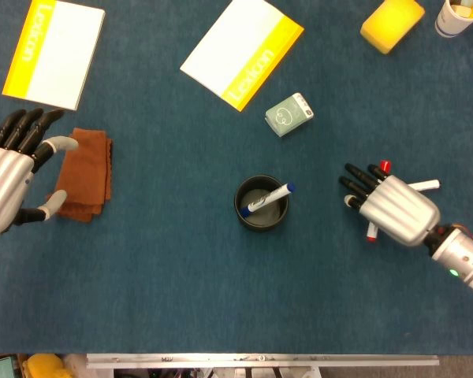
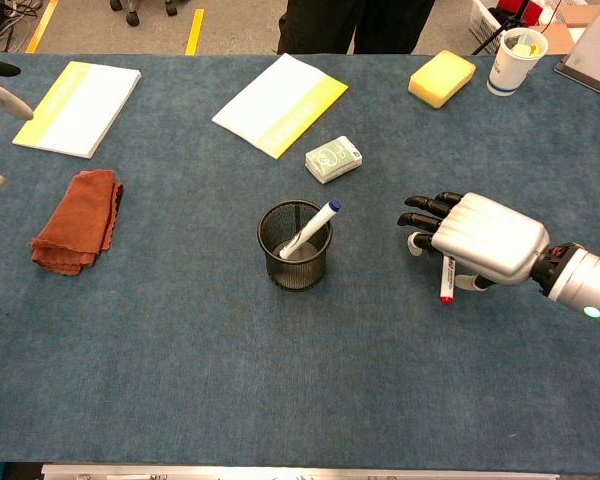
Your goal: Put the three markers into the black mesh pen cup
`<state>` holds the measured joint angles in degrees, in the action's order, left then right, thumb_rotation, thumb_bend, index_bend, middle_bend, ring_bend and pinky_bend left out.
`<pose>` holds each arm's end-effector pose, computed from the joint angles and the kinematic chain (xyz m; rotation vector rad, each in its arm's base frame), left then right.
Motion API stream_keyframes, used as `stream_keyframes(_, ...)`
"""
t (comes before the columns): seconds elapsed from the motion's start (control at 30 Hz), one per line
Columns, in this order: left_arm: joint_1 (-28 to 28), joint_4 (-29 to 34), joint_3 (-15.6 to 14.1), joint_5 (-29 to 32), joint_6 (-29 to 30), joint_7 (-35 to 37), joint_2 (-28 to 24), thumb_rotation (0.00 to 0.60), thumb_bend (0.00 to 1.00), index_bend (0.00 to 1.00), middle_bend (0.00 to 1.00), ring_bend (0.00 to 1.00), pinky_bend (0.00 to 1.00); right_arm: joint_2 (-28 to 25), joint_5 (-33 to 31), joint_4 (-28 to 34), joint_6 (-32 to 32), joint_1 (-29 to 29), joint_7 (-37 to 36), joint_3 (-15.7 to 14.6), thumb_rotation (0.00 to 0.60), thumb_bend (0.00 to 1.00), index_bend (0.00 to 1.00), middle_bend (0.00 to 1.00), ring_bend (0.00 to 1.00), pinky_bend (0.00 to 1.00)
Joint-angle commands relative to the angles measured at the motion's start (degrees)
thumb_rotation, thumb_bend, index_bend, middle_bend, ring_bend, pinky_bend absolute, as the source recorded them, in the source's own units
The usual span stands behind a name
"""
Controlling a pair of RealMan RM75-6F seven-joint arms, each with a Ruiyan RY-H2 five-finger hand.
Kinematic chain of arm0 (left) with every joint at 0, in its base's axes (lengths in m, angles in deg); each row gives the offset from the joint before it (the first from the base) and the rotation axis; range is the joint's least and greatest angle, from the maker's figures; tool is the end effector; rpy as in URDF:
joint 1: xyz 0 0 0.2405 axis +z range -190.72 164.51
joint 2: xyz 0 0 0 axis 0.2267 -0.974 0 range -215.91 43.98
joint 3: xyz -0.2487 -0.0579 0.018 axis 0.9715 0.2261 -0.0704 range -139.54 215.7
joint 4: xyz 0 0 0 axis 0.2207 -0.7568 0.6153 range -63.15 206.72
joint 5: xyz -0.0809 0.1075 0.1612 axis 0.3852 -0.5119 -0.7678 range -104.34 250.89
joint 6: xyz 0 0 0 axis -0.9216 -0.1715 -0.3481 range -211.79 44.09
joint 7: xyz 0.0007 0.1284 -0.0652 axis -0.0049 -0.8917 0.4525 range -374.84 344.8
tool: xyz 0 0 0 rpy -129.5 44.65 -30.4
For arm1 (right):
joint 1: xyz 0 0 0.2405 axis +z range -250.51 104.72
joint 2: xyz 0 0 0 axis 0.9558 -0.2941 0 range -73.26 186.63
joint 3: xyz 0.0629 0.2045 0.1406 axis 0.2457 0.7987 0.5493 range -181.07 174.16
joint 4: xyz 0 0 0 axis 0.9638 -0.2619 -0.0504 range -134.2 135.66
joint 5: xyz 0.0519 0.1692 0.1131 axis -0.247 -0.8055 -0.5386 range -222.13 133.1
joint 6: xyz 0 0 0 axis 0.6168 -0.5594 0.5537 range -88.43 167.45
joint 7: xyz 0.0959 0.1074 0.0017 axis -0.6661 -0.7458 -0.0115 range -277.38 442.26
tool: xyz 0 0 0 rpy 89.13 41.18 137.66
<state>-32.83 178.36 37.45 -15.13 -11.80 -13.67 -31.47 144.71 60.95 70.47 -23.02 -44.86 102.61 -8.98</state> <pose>-0.2327 0.2261 0.1486 -1.7279 -0.9909 -0.9811 -0.2454 -0.2399 -0.0301 2.2926 -0.2806 0.7151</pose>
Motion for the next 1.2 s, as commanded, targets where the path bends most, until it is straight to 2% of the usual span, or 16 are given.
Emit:
stream_keyframes(0.03, 0.1, -0.1, 0.1, -0.1, 0.2, 0.2, 0.1, 0.600, 0.28, 0.27, 0.07, 0.00, 0.01, 0.8, -0.8, 0.5, 0.5, 0.6, 0.4, 0.6, 0.600, 0.12, 0.40, 0.22, 0.10, 0.27)
stream_keyframes(0.2, 0.1, -0.3, 0.4, -0.1, 0.0, 0.2, 0.0, 0.600, 0.28, 0.27, 0.07, 0.00, 0.01, 1.4, -2.4, 1.8, 1.3, 1.3, 0.8, 1.6, 0.600, 0.17, 0.41, 0.22, 0.10, 0.27)
stream_keyframes(0.4, 0.0, -0.1, 0.8, 0.0, -0.3, 0.3, -0.4, 0.600, 0.28, 0.27, 0.07, 0.00, 0.01, 1.2, -4.4, 4.1, 1.9, 1.8, 0.8, 2.5, 0.600, 0.18, 0.43, 0.23, 0.10, 0.27)
stream_keyframes(0.83, 1.0, -0.2, 0.4, -1.0, 0.3, 0.7, -0.6, 0.600, 0.28, 0.27, 0.07, 0.00, 0.01, -3.0, -5.9, 10.2, 1.8, 0.4, -0.3, -0.5, 0.600, 0.21, 0.46, 0.24, 0.10, 0.27)
stream_keyframes(1.2, 1.0, -0.2, 0.5, -1.1, -0.2, 0.6, -0.6, 0.600, 0.28, 0.27, 0.07, 0.00, 0.01, -0.5, -7.0, 7.6, 2.5, 0.5, 0.3, 0.0, 0.600, 0.21, 0.48, 0.24, 0.10, 0.27)
